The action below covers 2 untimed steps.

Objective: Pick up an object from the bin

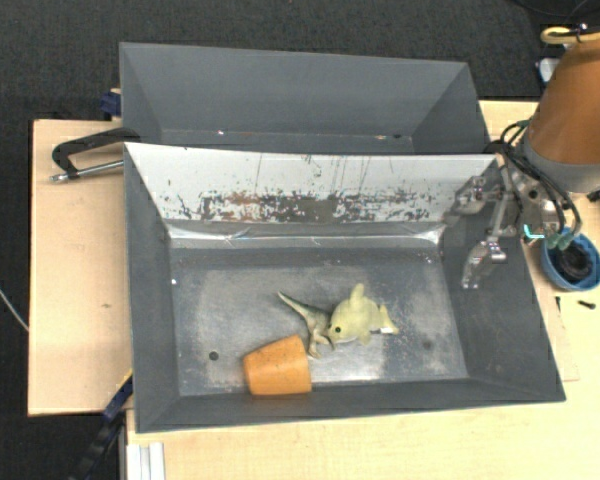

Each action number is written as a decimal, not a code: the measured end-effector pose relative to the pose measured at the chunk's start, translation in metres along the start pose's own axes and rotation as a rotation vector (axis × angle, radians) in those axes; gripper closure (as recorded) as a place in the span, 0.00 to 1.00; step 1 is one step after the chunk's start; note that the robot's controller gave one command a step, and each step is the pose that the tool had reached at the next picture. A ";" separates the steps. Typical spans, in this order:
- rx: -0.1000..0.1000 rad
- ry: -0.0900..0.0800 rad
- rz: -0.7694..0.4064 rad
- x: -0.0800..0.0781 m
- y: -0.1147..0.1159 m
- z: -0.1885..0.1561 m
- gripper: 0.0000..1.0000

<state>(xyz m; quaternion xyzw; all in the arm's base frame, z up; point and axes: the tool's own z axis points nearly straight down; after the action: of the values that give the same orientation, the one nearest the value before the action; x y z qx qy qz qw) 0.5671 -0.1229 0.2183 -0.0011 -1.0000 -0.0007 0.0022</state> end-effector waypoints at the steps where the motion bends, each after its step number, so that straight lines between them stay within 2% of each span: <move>1: 0.001 -0.010 -0.267 0.038 0.068 0.148 0.00; 2: 0.002 -0.014 -0.262 0.032 0.109 0.146 0.00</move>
Offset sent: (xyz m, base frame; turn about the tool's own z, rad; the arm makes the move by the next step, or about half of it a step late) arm -0.0405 0.0670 -0.1483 -0.2671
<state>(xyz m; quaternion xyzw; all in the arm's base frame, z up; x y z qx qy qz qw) 0.5347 -0.0139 0.0723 0.1293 -0.9916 0.0002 -0.0047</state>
